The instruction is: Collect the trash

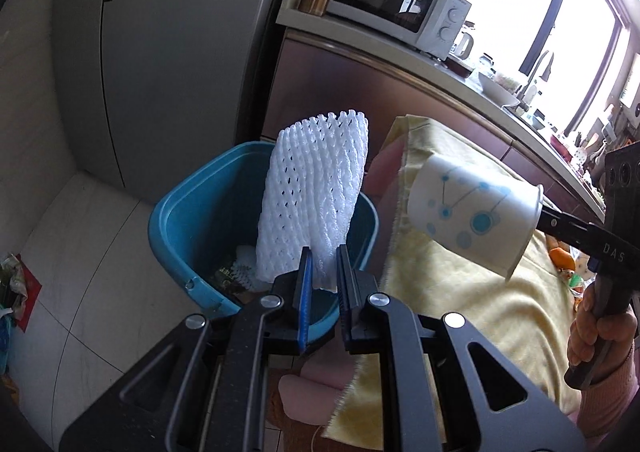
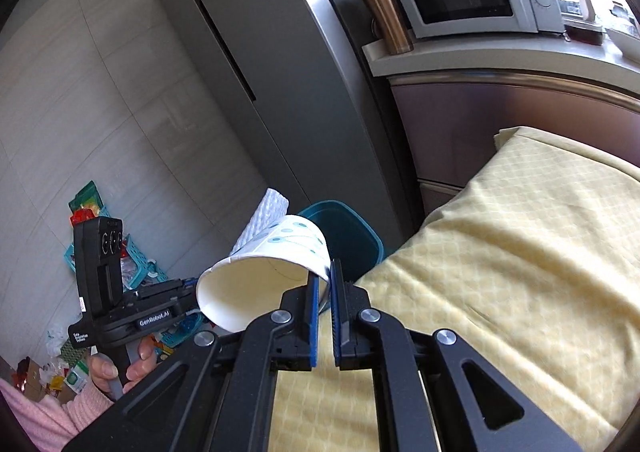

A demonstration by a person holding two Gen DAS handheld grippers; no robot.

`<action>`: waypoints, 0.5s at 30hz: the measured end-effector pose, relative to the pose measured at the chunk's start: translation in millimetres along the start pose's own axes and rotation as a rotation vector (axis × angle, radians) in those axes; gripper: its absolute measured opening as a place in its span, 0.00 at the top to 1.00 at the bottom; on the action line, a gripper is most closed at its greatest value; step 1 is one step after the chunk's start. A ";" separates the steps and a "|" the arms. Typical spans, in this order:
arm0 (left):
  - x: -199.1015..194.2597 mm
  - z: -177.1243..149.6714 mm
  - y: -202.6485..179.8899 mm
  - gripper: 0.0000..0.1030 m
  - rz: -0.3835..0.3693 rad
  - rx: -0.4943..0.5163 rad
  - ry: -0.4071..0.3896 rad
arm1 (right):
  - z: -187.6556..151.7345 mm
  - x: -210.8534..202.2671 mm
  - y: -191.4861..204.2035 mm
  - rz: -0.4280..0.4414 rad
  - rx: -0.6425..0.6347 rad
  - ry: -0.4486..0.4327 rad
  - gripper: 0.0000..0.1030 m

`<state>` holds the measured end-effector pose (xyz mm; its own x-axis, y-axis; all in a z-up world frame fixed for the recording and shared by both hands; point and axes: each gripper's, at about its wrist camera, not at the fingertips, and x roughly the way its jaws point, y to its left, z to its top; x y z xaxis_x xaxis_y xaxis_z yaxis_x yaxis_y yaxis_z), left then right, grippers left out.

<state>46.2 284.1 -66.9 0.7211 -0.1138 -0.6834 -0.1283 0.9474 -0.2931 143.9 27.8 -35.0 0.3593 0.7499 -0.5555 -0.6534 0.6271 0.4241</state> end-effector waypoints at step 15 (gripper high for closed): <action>40.3 -5.9 22.1 0.88 0.052 -0.058 0.077 | 13.8 57.7 6.3 -0.024 -0.003 0.090 0.96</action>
<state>68.4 298.6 -104.9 0.6585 -0.0898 -0.7472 -0.2045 0.9341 -0.2925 169.7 78.0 -54.5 0.3136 0.7122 -0.6280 -0.6469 0.6444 0.4078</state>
